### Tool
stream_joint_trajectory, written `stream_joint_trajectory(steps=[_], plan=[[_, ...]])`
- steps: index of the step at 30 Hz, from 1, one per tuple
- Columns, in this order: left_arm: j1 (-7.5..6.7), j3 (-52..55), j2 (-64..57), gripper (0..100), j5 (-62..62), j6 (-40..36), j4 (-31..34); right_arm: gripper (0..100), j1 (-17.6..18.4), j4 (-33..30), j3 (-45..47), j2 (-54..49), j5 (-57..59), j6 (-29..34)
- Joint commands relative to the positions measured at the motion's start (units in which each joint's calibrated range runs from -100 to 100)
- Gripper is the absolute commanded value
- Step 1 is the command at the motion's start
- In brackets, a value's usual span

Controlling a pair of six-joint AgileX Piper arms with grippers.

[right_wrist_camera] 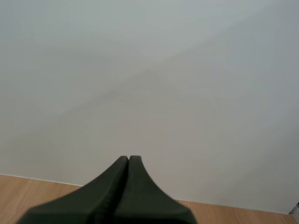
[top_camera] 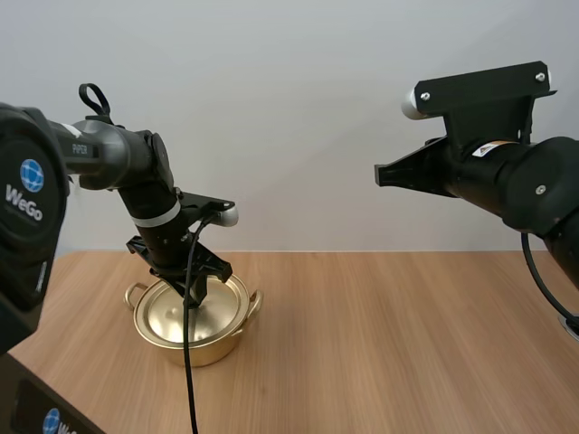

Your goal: Open the pot, put the car inside, and close it

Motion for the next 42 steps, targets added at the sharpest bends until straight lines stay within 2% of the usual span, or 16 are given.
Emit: stream_joint_trajectory(steps=[1,2,14,20,24,29,30,31,34,38,39,42], plan=[[0.00,-0.01,0.06,86,-0.01,-0.22,-0.01,0,-0.02,0.09,0.06,0.05,0.16,0.04],[0.00,-0.01,0.06,100,-0.01,-0.33,-0.01,0,-0.02,0.09,0.06,0.05,0.16,0.04],[0.00,-0.01,0.06,100,0.33,0.63,0.21,0,-0.02,0.09,0.06,0.16,0.15,-0.06],[0.00,-4.29,-1.59,100,1.36,1.09,0.21,0,-0.02,0.09,0.06,0.16,0.15,-0.17],[0.00,-8.43,-5.12,100,-1.34,0.12,-0.02,0,-0.02,0.09,0.06,0.16,0.75,-0.17],[0.00,-9.64,-11.95,100,-11.00,-2.90,-1.67,0,-0.02,-0.02,0.06,0.16,0.70,-0.17],[0.00,-9.64,-13.33,93,-12.00,-3.01,-2.79,0,-0.02,-0.02,0.06,0.16,0.70,-0.17],[0.00,-9.64,-14.40,74,-12.19,-3.13,-3.67,0,-0.02,-0.02,0.06,0.16,0.70,-0.17],[0.00,-9.64,-18.34,0,-11.52,-3.04,-7.09,0,-0.02,-0.40,0.06,0.16,0.70,-0.37],[0.00,-9.52,-22.86,0,-11.94,-2.61,-11.17,0,-0.02,-2.49,0.06,0.71,0.70,-0.37],[0.00,-9.39,-28.01,0,-16.53,-2.29,-14.01,0,-0.02,-3.75,0.06,1.12,0.70,-0.37],[0.00,-7.37,-35.30,0,-28.82,-2.29,-15.30,0,-0.02,-4.19,0.06,1.43,0.53,-1.31]])
